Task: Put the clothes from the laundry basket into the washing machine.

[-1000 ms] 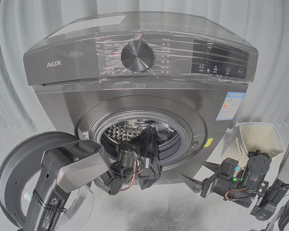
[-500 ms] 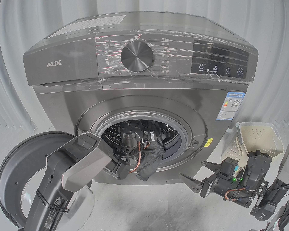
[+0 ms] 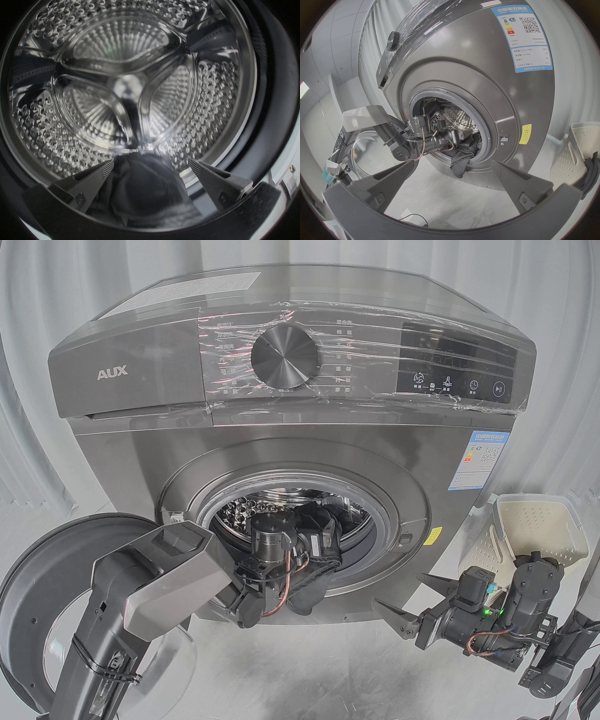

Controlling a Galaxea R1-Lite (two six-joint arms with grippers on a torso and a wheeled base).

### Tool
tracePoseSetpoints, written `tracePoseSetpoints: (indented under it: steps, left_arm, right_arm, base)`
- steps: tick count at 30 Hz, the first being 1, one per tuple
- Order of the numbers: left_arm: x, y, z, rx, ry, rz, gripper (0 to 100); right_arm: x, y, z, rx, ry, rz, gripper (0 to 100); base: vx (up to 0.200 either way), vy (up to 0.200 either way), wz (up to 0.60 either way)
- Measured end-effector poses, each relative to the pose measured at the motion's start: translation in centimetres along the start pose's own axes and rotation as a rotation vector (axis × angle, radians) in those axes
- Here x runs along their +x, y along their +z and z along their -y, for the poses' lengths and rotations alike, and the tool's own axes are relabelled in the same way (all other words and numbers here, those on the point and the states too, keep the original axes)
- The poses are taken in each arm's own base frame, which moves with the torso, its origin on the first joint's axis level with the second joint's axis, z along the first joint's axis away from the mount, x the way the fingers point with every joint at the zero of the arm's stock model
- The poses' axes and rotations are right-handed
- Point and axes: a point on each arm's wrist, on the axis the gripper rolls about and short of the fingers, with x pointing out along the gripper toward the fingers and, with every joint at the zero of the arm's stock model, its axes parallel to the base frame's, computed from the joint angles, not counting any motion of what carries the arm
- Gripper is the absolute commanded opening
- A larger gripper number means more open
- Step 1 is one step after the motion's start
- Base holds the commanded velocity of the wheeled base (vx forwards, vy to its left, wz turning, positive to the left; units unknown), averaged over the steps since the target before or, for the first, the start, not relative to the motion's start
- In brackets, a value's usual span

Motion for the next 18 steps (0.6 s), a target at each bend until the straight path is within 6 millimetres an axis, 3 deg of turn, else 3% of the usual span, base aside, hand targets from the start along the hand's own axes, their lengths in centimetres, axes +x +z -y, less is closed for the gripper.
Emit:
tracePoseSetpoints:
  steps: [8, 18]
  left_arm:
    - [-2.9, -1.8, 0.2, 0.031, -0.057, -0.145, 100]
    - [-2.6, -3.5, 0.2, 0.04, -0.08, -0.175, 100]
  right_arm:
    - [0.1, 0.1, 0.0, 0.0, 0.001, 0.005, 100]
    - [0.2, 0.2, -0.1, -0.001, 0.004, 0.014, 100]
  base:
    - [0.0, 0.0, 0.0]
    - [0.0, 0.0, 0.0]
